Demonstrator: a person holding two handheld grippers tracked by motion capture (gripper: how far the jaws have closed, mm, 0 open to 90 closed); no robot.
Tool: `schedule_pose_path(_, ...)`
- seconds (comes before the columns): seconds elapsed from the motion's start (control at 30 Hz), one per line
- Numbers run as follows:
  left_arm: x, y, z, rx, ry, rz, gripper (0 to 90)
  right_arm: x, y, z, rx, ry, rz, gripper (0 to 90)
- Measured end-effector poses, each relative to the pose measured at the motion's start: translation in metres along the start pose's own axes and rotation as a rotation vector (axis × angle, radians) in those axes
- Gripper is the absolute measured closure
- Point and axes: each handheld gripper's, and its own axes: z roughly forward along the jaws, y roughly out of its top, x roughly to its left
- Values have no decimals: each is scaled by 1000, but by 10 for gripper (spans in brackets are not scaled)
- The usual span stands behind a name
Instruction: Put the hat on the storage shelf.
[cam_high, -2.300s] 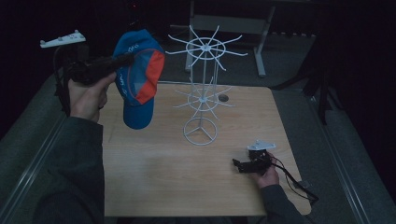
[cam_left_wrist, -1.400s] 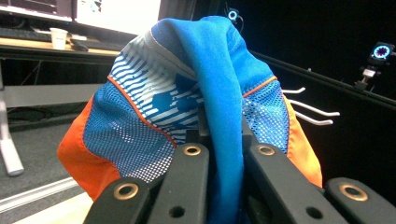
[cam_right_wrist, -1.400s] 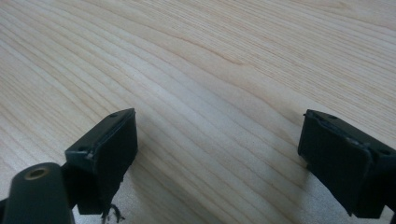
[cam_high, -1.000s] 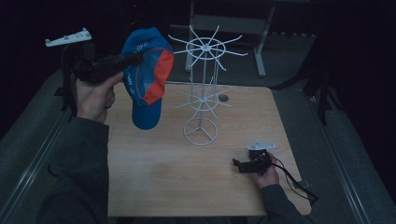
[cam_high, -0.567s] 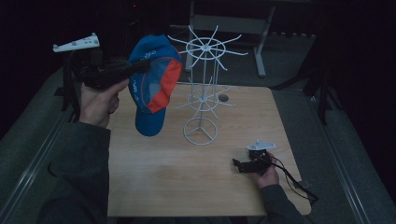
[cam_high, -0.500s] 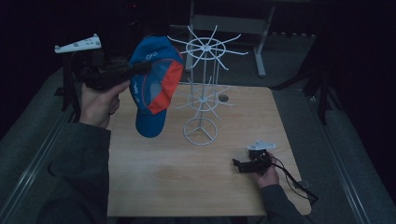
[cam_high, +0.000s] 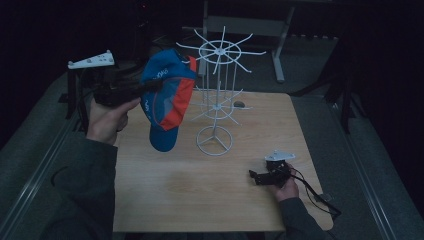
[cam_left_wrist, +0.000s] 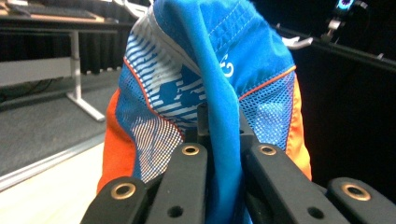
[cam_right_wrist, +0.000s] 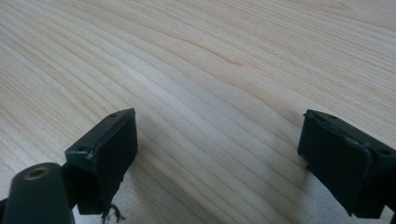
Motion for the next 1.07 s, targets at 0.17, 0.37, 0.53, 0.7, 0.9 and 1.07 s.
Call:
schedule_pose_path(0.17,-4,-2,9,57,32,28,846,0,0,0,0,0,-1,117)
schedule_pose_path(0.37,-5,-4,15,88,58,43,779,0,0,0,1,0,-2,117)
schedule_pose_path(0.53,-6,-4,15,89,68,45,657,0,0,0,3,1,0,117)
schedule_pose_path(0.7,-10,-5,15,112,136,76,527,0,0,0,2,1,1,117)
schedule_pose_path(0.9,-13,-5,15,119,188,93,446,0,0,0,2,1,-2,117)
schedule_pose_path(1.07,-13,-8,9,96,205,81,435,0,0,0,2,2,0,117)
